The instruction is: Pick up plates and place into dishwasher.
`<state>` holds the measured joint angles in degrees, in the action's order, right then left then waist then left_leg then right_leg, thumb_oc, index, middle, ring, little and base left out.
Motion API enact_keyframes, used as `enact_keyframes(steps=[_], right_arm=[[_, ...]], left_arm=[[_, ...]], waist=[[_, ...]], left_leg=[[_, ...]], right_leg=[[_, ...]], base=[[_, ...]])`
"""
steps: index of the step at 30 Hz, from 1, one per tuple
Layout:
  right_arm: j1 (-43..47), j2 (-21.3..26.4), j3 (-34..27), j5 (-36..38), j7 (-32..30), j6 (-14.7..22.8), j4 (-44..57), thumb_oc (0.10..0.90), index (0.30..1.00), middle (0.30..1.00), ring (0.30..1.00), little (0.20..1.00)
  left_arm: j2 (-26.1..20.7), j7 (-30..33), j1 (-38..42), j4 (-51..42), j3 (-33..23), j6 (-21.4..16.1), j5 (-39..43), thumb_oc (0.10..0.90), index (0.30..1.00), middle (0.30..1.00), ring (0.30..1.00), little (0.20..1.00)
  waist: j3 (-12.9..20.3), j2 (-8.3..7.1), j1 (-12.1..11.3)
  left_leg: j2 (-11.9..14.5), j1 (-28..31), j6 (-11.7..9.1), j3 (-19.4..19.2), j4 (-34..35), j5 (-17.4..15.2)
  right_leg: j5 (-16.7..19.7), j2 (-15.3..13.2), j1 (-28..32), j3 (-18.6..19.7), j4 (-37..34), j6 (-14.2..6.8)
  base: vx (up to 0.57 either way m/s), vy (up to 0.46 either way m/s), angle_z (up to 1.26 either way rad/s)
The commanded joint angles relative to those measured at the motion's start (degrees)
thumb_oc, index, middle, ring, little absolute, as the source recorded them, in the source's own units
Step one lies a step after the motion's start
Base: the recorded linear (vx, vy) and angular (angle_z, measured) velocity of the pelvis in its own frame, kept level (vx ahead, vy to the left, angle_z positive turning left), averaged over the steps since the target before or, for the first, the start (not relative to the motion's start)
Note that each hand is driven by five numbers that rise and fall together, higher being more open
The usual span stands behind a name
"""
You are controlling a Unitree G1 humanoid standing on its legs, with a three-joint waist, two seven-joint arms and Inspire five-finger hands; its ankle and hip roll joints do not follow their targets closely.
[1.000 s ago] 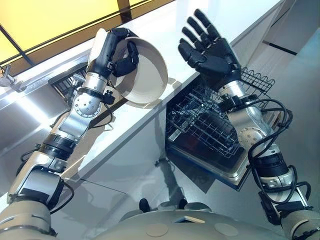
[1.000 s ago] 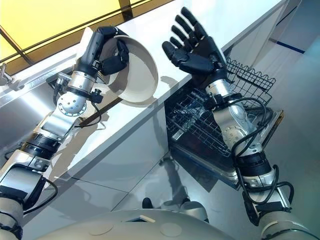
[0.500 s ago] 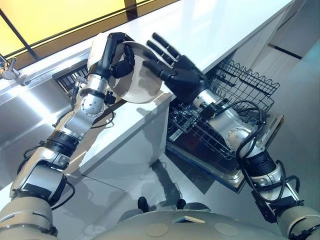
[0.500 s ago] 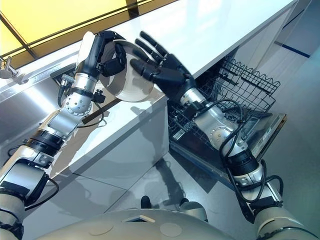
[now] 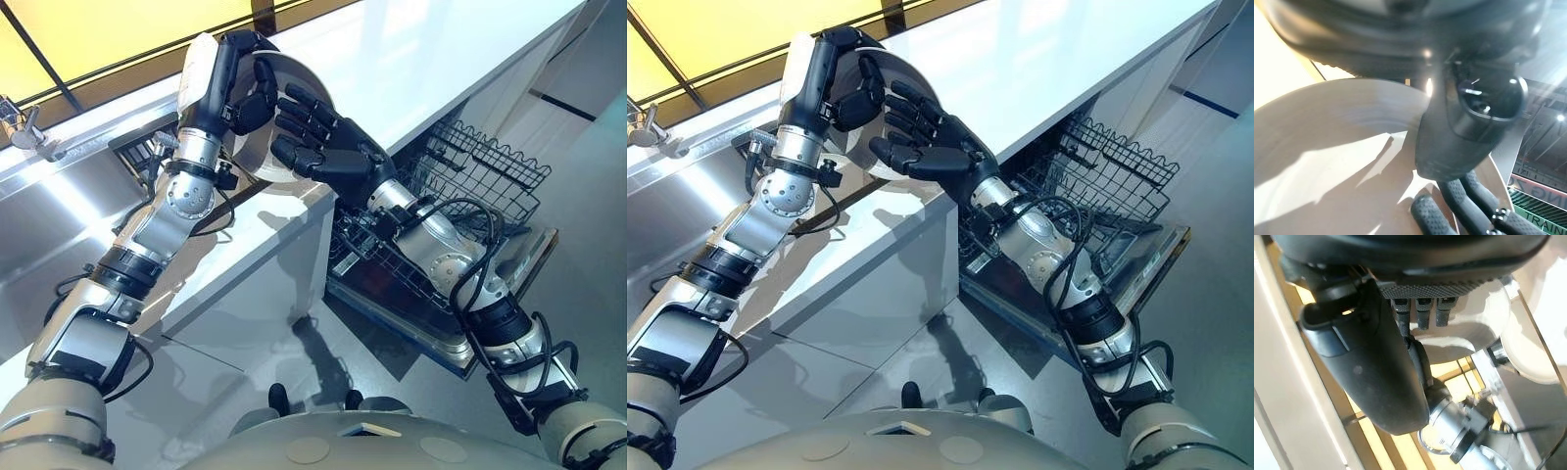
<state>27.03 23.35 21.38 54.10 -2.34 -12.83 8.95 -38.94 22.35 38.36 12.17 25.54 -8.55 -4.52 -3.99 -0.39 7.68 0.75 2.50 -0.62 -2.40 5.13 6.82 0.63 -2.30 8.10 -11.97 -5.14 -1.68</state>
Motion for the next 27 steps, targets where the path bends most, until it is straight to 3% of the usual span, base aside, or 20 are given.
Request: enact_keyframes(steps=[1, 4, 6, 11, 15, 18, 21, 23, 25, 27], right_arm=[[10.4, -2.5, -1.9, 1.4, 1.8, 14.9, 5.5, 0.800, 0.900, 0.900, 0.900, 0.900], [11.3, -4.2, -3.3, 12.8, 6.4, 21.5, 9.1, 0.800, 0.900, 0.900, 0.900, 0.900], [12.0, -5.7, -4.9, 16.5, 6.8, 24.8, 10.2, 0.800, 0.900, 0.900, 0.900, 0.900], [12.9, -6.7, -11.4, 21.8, 4.1, 25.7, 9.9, 0.800, 0.900, 0.900, 0.900, 0.900], [10.5, -7.1, -16.4, 20.2, 3.0, 19.3, 8.0, 0.800, 0.900, 0.900, 0.900, 0.900], [8.4, -6.6, -17.4, 20.0, 3.8, 15.9, 7.4, 0.800, 0.900, 0.900, 0.900, 0.900], [6.6, -6.6, -17.7, 21.0, 5.3, 9.6, 6.9, 0.800, 0.900, 0.900, 0.900, 0.900], [5.9, -5.5, -16.1, 22.7, 10.2, 0.4, 5.8, 0.800, 0.900, 0.900, 0.900, 0.900], [5.7, -3.8, -13.9, 27.7, 15.2, -4.1, 5.0, 0.800, 0.900, 0.900, 0.900, 0.900], [5.8, -3.1, -12.2, 30.5, 17.3, -5.3, 4.2, 0.800, 0.900, 0.900, 0.900, 0.900]], left_arm=[[-1.7, 0.7, 12.2, -8.5, 0.0, -3.5, -0.6, 0.100, 0.300, 0.300, 0.300, 0.200], [-2.0, -0.4, 10.7, -7.8, -0.9, -2.6, -0.1, 0.100, 0.300, 0.300, 0.300, 0.200], [-2.2, -1.0, 9.7, -6.9, -1.5, -2.0, -0.2, 0.100, 0.300, 0.300, 0.300, 0.200], [-4.1, -3.5, 10.3, -1.3, -3.4, -0.5, 1.5, 0.100, 0.300, 0.300, 0.300, 0.200], [-5.1, -4.7, 10.5, 5.7, -5.2, -1.8, 2.9, 0.100, 0.300, 0.300, 0.300, 0.200], [-5.6, -5.0, 9.8, 7.7, -6.2, -2.2, 3.0, 0.100, 0.300, 0.300, 0.300, 0.200], [-5.8, -5.4, 9.4, 9.4, -7.0, -2.6, 3.2, 0.100, 0.300, 0.300, 0.300, 0.200], [-6.0, -5.9, 9.6, 10.6, -7.1, -2.3, 3.4, 0.100, 0.300, 0.300, 0.300, 0.200], [-6.5, -6.0, 10.1, 11.9, -6.5, -2.7, 3.9, 0.100, 0.300, 0.300, 0.300, 0.200], [-6.7, -6.3, 10.4, 13.1, -6.0, -3.2, 4.2, 0.100, 0.300, 0.300, 0.300, 0.200]], waist=[[5.1, 0.24, -1.4], [4.6, 0.22, -1.8], [4.4, 0.27, -1.9], [5.0, 0.75, -1.3], [5.7, 1.06, -0.4], [6.2, 1.19, 0.1], [6.4, 1.25, 0.5], [6.6, 1.11, 0.7], [6.8, 0.89, 0.7], [7.0, 0.66, 0.5]], left_leg=[[0.0, 1.1, -1.9, -4.5, -0.6, -5.5], [0.3, 1.1, -2.2, -4.6, -0.9, -5.6], [0.4, 1.3, -2.2, -4.8, -1.0, -5.8], [0.5, 1.9, -2.1, -5.4, -0.9, -6.2], [0.6, 2.0, -1.8, -6.1, -0.7, -6.2], [0.7, 2.0, -1.8, -6.3, -0.6, -6.1], [0.7, 2.1, -1.7, -6.5, -0.6, -6.1], [0.7, 1.9, -1.7, -6.7, -0.6, -6.0], [0.8, 1.7, -1.8, -6.6, -0.6, -5.8], [0.8, 1.6, -1.9, -6.5, -0.7, -5.7]], right_leg=[[-4.2, 1.5, -4.4, 1.0, 6.4, -4.5], [-4.2, 1.6, -4.4, 0.9, 6.6, -4.5], [-4.3, 1.5, -4.4, 0.6, 6.8, -4.6], [-4.1, 1.3, -4.4, 0.6, 6.9, -4.9], [-3.8, 1.0, -4.7, 1.0, 6.8, -5.2], [-3.7, 1.0, -4.9, 1.2, 6.8, -5.3], [-3.7, 1.0, -5.0, 1.3, 6.9, -5.3], [-3.7, 0.9, -5.1, 1.2, 6.9, -5.3], [-3.8, 0.9, -5.2, 1.1, 7.0, -5.3], [-3.9, 0.9, -5.2, 1.0, 7.2, -5.3]], base=[[0.00, -0.008, 0.09], [-0.01, -0.015, 0.06], [0.00, 0.000, 0.00], [0.02, 0.003, 0.01], [0.04, -0.007, -0.04], [0.03, -0.013, -0.05], [0.02, -0.015, -0.13], [0.01, -0.026, -0.12], [0.01, -0.037, -0.11], [0.01, -0.039, -0.07]])
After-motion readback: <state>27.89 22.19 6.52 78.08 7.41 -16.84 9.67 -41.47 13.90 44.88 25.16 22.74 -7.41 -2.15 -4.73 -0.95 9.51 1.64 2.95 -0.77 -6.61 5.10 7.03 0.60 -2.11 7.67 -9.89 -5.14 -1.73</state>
